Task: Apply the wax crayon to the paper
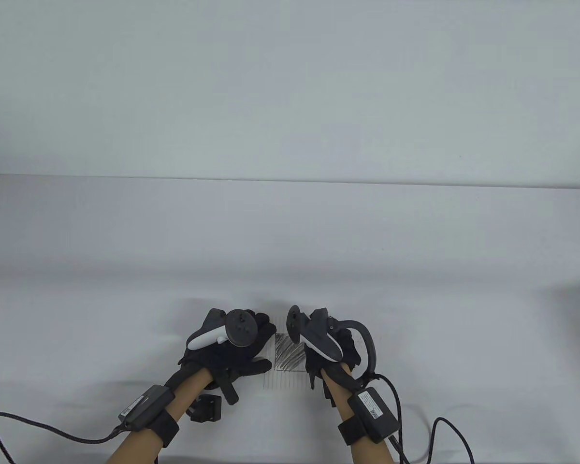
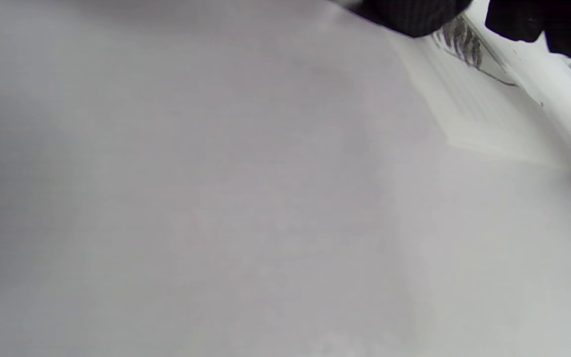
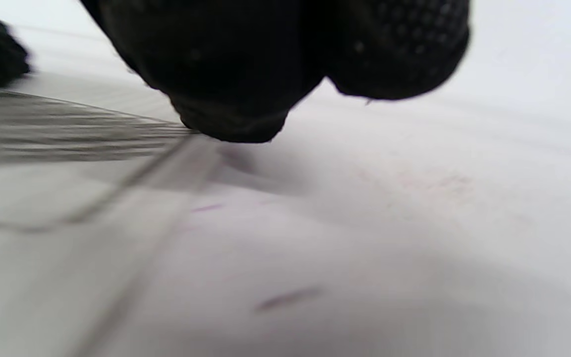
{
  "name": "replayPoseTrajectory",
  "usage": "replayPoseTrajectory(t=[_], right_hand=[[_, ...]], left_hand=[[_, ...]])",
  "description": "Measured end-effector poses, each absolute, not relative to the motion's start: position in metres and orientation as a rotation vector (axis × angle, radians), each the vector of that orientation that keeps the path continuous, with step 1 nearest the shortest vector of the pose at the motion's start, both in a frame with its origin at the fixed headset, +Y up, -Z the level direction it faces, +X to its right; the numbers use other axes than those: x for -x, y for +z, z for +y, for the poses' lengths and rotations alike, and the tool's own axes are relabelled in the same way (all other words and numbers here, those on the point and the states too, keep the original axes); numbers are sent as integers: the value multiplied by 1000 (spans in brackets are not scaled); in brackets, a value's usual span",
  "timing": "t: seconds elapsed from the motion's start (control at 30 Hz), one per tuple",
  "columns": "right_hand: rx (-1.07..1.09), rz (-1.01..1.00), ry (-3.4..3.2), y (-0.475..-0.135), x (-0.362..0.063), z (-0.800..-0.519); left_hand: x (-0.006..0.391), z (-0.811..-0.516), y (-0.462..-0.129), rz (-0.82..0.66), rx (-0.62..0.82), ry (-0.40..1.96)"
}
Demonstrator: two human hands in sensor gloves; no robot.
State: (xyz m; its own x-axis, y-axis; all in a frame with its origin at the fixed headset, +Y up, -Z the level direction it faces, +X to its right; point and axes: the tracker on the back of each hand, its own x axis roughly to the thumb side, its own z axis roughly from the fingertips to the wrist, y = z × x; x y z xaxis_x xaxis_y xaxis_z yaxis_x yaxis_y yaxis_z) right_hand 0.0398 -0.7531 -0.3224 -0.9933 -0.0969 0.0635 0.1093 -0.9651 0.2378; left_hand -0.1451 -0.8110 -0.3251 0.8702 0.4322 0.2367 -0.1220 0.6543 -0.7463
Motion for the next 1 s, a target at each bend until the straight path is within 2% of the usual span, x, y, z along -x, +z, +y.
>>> replayPoseTrajectory(t=[0.1, 0.13, 0.2, 0.27, 0.33, 0.4, 0.43, 0.47, 0.6, 0.67, 0.7, 0.77, 0.8, 0.93, 1.0], right_hand=[[197, -895, -3056, -311, -28, -750], [204, -905, -3027, -310, -25, -751], [181, -842, -2937, -313, -27, -750], [18, -649, -2869, -314, -28, -749], [46, -508, -2763, -312, -27, -748], [165, -626, -2836, -306, -22, -746], [225, -787, -2917, -305, -19, -747], [181, -894, -2952, -305, -19, -750], [-5, -675, -2842, -315, -29, -750], [37, -601, -2830, -313, -27, -750], [127, -640, -2861, -309, -23, -749], [286, -878, -2954, -306, -17, -752], [232, -952, -2974, -306, -15, -754], [16, -679, -2833, -315, -25, -750], [83, -618, -2842, -312, -23, -749]], left_hand=[[145, -811, -325, -418, 803, 327], [145, -811, -325, -418, 803, 327], [145, -811, -325, -418, 803, 329], [145, -811, -325, -418, 801, 327], [145, -811, -325, -418, 802, 327], [145, -811, -325, -418, 802, 326], [145, -811, -325, -418, 804, 328], [145, -811, -325, -418, 804, 328], [145, -812, -325, -419, 802, 327], [145, -811, -325, -418, 803, 327], [145, -811, -325, -419, 803, 326], [146, -811, -325, -419, 803, 327], [146, -812, -325, -418, 803, 327], [146, -812, -326, -418, 801, 324], [145, -811, -325, -418, 802, 325]])
